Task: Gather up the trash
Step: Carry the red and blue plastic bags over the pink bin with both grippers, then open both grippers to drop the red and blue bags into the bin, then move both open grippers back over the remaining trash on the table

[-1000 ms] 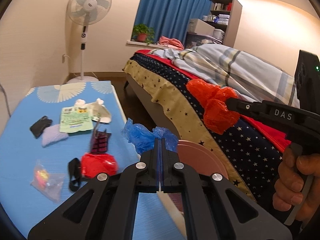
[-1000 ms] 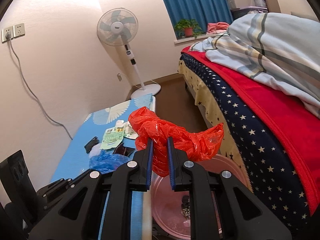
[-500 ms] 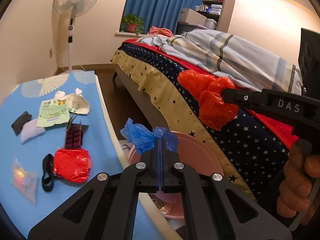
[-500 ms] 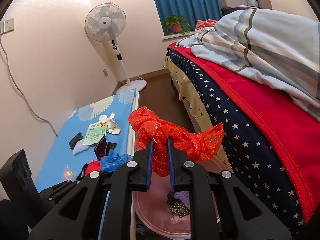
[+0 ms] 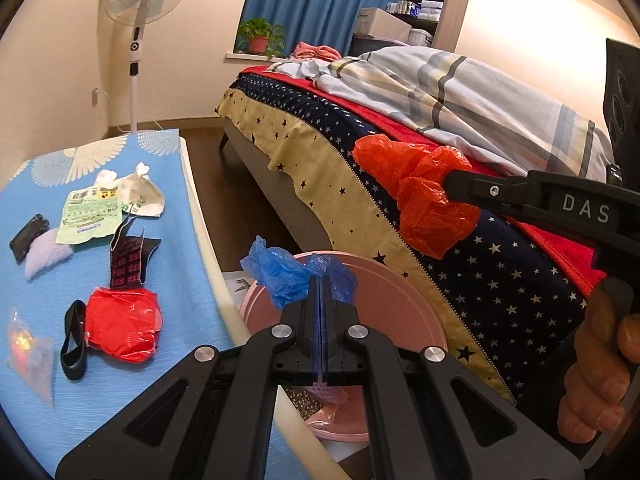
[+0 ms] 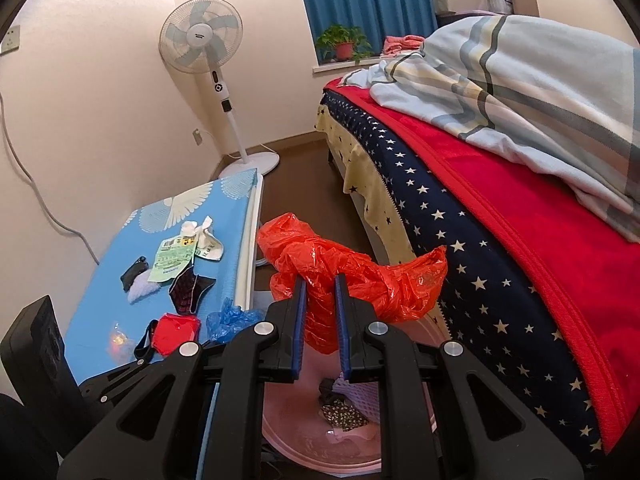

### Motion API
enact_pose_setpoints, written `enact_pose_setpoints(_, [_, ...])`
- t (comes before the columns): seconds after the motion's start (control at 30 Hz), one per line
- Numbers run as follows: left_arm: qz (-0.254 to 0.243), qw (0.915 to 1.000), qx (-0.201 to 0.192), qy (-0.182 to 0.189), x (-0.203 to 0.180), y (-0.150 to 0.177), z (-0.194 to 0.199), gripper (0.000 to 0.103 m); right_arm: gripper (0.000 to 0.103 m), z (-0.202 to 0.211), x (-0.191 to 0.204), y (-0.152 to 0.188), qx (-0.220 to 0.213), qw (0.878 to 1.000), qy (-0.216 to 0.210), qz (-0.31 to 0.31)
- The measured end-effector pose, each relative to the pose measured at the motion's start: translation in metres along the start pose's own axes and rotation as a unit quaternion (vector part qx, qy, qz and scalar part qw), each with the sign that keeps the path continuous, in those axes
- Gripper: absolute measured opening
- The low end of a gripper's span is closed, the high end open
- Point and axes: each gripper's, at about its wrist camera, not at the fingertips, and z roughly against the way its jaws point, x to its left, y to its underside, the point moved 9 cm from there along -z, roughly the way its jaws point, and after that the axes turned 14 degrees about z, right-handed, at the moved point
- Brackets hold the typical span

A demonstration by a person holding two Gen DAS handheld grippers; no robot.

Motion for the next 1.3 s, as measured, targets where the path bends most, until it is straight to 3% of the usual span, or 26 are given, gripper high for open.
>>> enact_pose_setpoints(0.33, [0.001,0.9999,0.013,0.002,0.000,0.004,-0.008,0.000,0.015,-0.006,-0.005,0.005,0.017,1.000,0.010,0.001])
enact_pose_setpoints(0.47, [0.009,0.9996,0.026,0.008,0.000,0.007,-0.013,0.001,0.020,-0.009,-0.005,0.007,0.025,1.000,0.016,0.000])
enact_pose_setpoints(0.5, [0.012,0.9995,0.029,0.009,0.001,0.008,-0.015,0.003,0.026,-0.009,-0.006,0.008,0.026,1.000,0.018,-0.002])
enact_pose_setpoints(0.57, [0.021,0.9991,0.034,0.010,0.005,0.009,-0.016,0.023,0.036,-0.009,-0.010,0.009,0.026,0.999,0.022,-0.008])
enact_pose_setpoints(0.6, [0.027,0.9990,0.035,0.011,0.007,0.009,-0.016,0.025,0.038,-0.009,-0.011,0.009,0.025,0.999,0.023,-0.010])
enact_pose_setpoints(1.3, [0.041,0.9992,0.005,0.000,0.030,-0.005,0.013,0.025,0.039,0.006,0.009,-0.007,-0.019,1.000,0.001,0.003])
